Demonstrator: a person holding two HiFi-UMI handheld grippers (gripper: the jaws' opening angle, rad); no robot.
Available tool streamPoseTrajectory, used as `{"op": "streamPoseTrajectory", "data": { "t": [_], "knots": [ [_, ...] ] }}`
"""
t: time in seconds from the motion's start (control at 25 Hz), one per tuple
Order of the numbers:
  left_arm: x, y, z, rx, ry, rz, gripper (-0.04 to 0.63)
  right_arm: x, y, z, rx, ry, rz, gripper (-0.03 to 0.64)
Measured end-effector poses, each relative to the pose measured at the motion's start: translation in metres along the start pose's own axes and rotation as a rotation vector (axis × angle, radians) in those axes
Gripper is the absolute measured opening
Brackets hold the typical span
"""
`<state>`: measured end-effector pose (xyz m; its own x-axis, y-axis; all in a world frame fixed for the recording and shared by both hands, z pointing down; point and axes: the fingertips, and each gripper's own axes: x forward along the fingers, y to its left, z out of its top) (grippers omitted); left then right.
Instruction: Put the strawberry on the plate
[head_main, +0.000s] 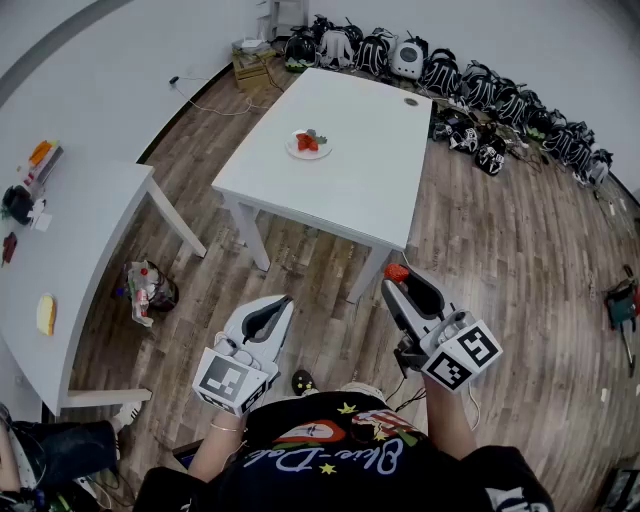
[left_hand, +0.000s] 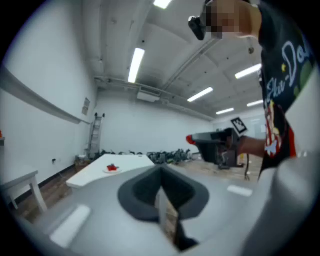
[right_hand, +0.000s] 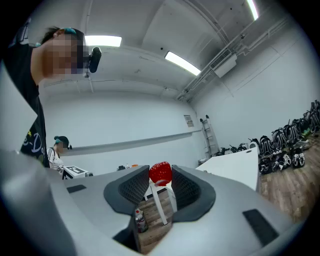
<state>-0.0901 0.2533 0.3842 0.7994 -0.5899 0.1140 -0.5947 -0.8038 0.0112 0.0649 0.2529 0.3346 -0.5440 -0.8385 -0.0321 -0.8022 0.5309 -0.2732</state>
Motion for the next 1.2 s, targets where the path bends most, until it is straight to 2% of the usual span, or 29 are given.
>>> {"op": "streamPoseTrajectory", "data": {
  "t": [0.24,0.4,0.52,0.72,0.84,1.0,1.2],
  "knots": [
    [0.069,0.074,-0.008,-0.025,0.02,-0.016,-0.005,0.094,-0.061,-0.002,-0.001,0.038,0.019,0.146],
    [0.123,0.123,-0.009,0.005,0.042,-0.012,-0.005,0.154,-0.116,0.005,0.007,0.056,0.031,0.146],
    [0.167,0.16,-0.007,0.009,0.072,0.007,-0.005,0.204,-0.161,0.012,-0.001,0.096,0.06,0.146],
    [0.233,0.218,0.023,-0.011,0.05,0.075,-0.003,0.295,-0.251,0.003,-0.03,0.195,0.093,0.146],
    [0.247,0.246,0.025,-0.019,0.062,0.13,-0.004,0.356,-0.296,-0.009,-0.073,0.261,0.106,0.146],
    [0.246,0.277,0.015,-0.019,0.144,0.183,-0.004,0.426,-0.328,-0.044,-0.191,0.386,0.138,0.146],
    [0.243,0.308,0.002,-0.064,0.21,0.23,-0.004,0.476,-0.364,-0.099,-0.248,0.53,0.091,0.146]
  ]
}}
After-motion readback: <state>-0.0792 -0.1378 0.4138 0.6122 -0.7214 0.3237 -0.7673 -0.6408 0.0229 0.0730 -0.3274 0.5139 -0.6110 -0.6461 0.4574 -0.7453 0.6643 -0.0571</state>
